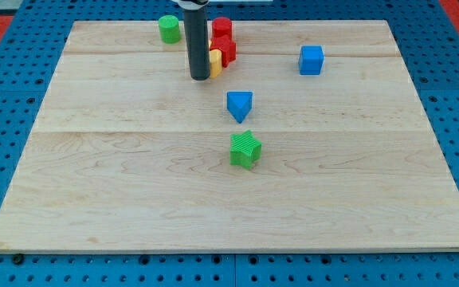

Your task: Place your arm to the right of the blue cube

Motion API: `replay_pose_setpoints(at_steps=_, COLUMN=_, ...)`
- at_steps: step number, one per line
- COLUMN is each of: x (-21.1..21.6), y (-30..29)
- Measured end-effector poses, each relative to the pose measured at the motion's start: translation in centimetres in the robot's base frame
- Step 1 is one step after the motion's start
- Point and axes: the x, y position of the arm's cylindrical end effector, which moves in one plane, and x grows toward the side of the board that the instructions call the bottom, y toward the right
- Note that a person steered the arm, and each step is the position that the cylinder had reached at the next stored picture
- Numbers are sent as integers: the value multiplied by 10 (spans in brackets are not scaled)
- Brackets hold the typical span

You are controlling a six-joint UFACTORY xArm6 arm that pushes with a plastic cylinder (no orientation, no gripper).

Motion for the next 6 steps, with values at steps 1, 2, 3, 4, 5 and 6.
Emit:
replay_pose_setpoints(at_steps=1, x=-14, y=3)
replay_pose_setpoints(at_steps=2, x=-15, y=3)
replay_pose_setpoints(at_steps=3, x=7, y=3)
replay_pose_setpoints(at_steps=4, x=7, y=3)
replay_pose_setpoints(at_steps=5, x=7, y=34)
replay_pose_setpoints(at_steps=6, x=7, y=70)
